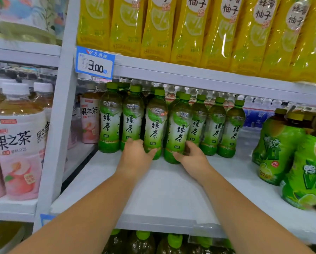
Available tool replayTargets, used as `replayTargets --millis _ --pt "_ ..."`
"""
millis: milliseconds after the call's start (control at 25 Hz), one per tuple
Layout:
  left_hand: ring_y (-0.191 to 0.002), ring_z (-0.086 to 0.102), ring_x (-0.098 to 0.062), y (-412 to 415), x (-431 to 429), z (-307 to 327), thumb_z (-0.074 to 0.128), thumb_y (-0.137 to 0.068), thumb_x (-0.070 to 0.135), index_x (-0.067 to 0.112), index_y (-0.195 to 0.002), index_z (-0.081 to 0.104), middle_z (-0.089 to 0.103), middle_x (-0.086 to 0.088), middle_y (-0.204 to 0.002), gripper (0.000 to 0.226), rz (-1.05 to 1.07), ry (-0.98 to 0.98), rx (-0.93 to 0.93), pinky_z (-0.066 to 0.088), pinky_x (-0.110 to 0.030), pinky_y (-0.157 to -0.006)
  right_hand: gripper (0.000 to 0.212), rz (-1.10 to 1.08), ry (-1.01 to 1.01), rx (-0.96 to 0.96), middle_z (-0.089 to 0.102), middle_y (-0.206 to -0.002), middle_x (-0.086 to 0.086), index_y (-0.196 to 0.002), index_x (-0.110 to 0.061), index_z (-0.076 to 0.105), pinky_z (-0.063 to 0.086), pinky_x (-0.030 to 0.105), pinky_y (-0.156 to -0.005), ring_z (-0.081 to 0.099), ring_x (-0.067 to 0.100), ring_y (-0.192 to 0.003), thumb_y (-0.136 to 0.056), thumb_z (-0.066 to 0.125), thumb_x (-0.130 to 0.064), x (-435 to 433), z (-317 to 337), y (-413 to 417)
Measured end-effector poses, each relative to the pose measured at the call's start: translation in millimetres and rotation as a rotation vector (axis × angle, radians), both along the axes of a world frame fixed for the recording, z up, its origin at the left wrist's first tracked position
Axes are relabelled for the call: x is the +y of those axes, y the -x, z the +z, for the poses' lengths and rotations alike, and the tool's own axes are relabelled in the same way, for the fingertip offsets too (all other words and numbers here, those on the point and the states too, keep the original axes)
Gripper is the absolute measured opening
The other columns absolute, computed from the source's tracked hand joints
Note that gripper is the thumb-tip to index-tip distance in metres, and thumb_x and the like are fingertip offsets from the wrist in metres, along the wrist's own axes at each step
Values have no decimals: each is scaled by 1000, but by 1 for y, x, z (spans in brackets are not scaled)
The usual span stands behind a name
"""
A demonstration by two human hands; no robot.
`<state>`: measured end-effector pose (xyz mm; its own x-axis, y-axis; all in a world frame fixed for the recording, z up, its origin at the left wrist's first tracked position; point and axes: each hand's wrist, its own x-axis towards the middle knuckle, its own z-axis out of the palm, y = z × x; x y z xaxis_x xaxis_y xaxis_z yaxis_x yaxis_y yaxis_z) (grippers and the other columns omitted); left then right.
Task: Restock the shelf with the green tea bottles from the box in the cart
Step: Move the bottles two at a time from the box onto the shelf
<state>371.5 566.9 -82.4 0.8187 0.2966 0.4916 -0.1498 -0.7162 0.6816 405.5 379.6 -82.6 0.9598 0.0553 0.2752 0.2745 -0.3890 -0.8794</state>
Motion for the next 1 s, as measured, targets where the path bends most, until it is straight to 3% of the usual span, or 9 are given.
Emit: replayTargets --millis 120,200,440,600,760,1000 --pt "-57 40 -19 0 3 -1 80 -83 34 16 -59 46 43 1 -59 45 -26 62 -14 35 -29 -58 53 -12 -37 22 63 -122 -2 -134 -17 53 49 31 -99 62 17 -114 -87 77 -20 3 -1 -2" --pt "-54 38 -20 0 3 0 80 -83 33 18 -56 40 42 1 -54 51 -15 70 5 34 -29 -58 48 -39 -25 5 64 -116 -3 -130 -15 56 49 30 -97 62 15 -109 -87 77 -21 4 -3 -5" --pt "-74 55 -26 6 2 8 81 -80 41 24 -59 38 62 -8 -76 51 58 128 86 47 -30 -68 38 -73 64 -3 73 -111 -7 -122 -20 69 52 39 -100 67 13 -105 -88 74 -36 7 -5 -8" --pt "-71 54 -26 5 3 9 80 -80 44 23 -56 38 60 -8 -72 53 63 120 122 49 -32 -68 38 -109 174 3 71 -115 -9 -123 -26 66 51 37 -99 65 15 -107 -90 69 -45 10 -3 -5" --pt "-46 39 -21 6 3 10 81 -79 43 14 -50 37 39 -2 -47 61 68 120 139 25 -29 -44 36 -120 200 -4 71 -113 -8 -122 -26 66 49 31 -95 64 15 -107 -91 67 -45 10 -1 -2" --pt "-45 35 -18 6 4 10 79 -81 42 13 -48 36 36 -2 -46 62 57 101 159 22 -28 -43 42 -139 150 -2 68 -114 -4 -126 -18 62 46 27 -88 64 18 -107 -92 67 -42 10 2 3"
